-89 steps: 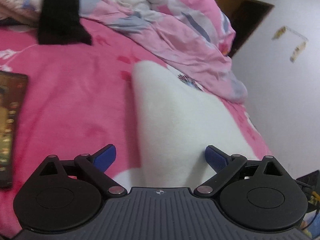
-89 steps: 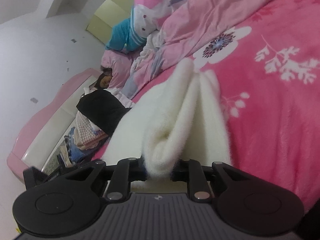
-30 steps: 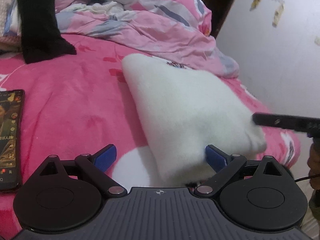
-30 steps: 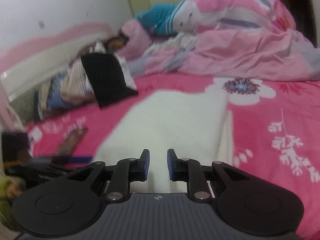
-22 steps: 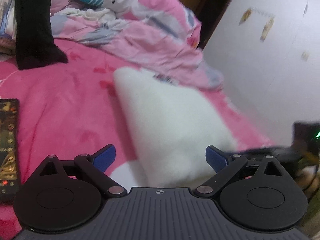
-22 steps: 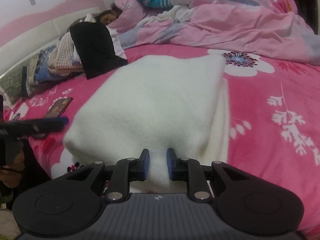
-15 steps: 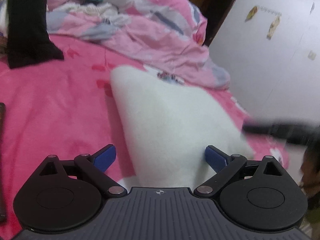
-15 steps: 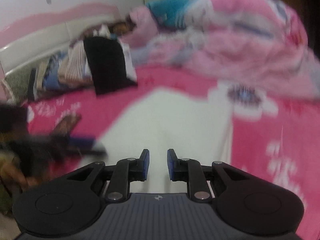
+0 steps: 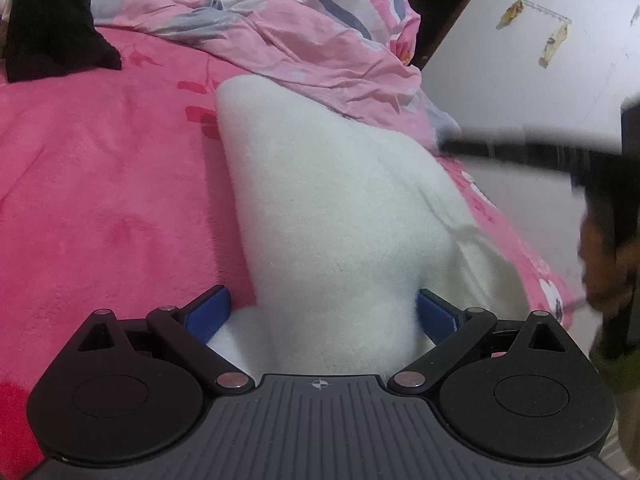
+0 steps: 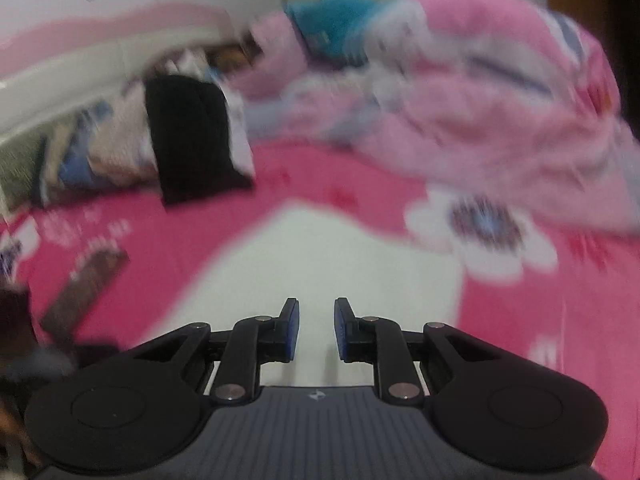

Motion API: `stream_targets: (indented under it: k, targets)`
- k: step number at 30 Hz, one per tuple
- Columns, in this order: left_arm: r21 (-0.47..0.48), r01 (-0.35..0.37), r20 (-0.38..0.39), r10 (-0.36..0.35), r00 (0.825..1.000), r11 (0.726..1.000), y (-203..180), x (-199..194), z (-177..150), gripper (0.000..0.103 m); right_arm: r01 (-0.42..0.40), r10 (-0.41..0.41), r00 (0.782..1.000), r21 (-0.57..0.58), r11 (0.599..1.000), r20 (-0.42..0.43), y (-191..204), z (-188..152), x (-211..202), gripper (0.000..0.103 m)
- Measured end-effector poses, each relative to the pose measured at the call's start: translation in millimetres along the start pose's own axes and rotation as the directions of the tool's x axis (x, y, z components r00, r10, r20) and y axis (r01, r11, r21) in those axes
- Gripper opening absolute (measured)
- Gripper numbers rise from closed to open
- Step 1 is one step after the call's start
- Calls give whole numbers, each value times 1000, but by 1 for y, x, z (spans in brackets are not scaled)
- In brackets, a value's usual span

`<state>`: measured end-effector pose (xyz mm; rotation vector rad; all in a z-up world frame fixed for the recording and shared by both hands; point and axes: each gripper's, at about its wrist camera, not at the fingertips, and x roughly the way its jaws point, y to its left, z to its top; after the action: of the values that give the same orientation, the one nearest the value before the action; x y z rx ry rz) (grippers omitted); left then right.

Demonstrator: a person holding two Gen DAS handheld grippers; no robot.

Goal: Fold clothes

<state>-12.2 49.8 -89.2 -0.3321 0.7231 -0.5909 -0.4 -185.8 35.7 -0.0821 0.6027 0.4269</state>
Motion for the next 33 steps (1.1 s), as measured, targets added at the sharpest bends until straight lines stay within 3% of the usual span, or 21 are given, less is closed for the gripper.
stream_targets:
  k: [3,5,7,13,15,16,20,24,27,29,33]
  targets:
    - [7,-5,8,5,1000,1000,-1,1,-2,99,64,-64,991,-6,998,-118,-9,-18,49,20]
    - [10,-4,11,4,1000,1000,-1,1,-2,99,37,-31,994,55,998,-103,-22,-33,59,20]
    - [12,-3,13,3,1000,1000,-1,1,-2,99,54,-41,989,93,994,-143,-23,-19,55,20]
    - [11,5,27,-5,1000,1000,0,-1,-6,99,6,-3,997,31,1000,-76,6,16,57,20]
    - [7,3,34,-3,999,1000,-1,-1,-6,99,20,-18,987,10,1000,-162,3,0,90,20]
    - [5,5,36,-5,999,1000,0,-1,-6,99,14,-11,987,22,1000,-160,-2,-9,99,21]
    - [10,9,41,-9,999,1000,0,-2,-7,99,8,6,983,73,997,-186,-3,19,91,21]
    - [14,9,39,-10,999,1000,-1,-2,-7,99,-54,64,991,89,995,-116,7,36,100,21]
    - [4,9,36,-10,999,1000,0,-2,-7,98,-50,65,975,72,996,-213,10,11,144,21]
    - [8,14,41,-14,999,1000,0,-3,-7,98,-56,76,971,94,994,-228,7,17,146,21]
    - [22,15,45,-16,999,1000,0,-4,-9,98,-66,82,984,104,992,-158,6,48,143,21]
